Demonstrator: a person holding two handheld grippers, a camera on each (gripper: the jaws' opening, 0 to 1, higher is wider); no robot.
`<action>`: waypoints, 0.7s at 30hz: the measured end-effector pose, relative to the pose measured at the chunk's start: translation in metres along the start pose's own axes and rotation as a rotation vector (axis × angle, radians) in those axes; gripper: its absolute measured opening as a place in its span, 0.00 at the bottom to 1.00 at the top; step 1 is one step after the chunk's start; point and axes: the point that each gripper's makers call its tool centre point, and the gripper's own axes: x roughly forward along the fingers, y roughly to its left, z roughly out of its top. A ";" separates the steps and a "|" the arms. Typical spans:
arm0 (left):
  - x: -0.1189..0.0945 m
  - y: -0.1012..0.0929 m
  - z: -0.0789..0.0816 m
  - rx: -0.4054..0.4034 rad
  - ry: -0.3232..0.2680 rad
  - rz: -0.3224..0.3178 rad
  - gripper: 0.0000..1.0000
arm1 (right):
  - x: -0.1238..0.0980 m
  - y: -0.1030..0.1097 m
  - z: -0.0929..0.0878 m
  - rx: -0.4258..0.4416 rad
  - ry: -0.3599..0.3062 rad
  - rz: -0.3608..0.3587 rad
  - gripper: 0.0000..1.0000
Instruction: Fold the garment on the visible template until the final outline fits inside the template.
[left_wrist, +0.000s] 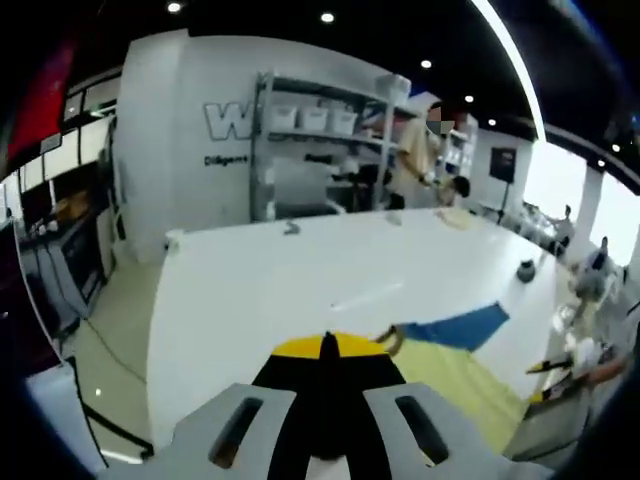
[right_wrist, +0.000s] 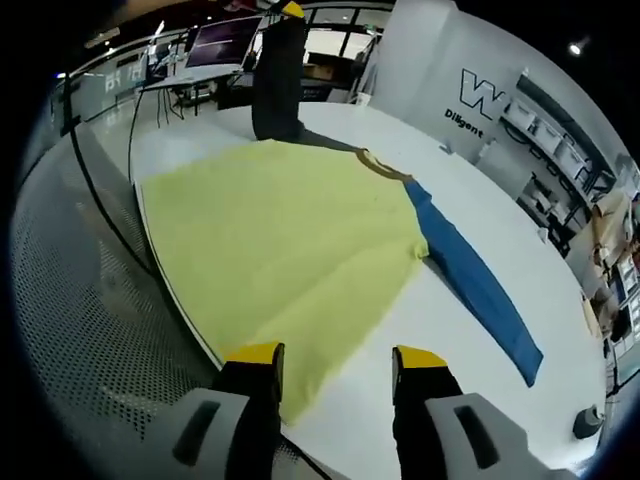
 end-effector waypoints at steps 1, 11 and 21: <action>0.002 -0.009 0.008 0.008 -0.011 -0.020 0.00 | 0.002 0.000 -0.002 -0.003 0.002 0.001 0.39; 0.016 -0.069 0.078 0.070 -0.088 -0.184 0.00 | 0.005 -0.004 -0.011 -0.004 0.024 -0.012 0.49; 0.041 -0.159 0.113 0.121 -0.131 -0.376 0.00 | 0.001 -0.010 0.001 0.063 -0.057 -0.020 0.45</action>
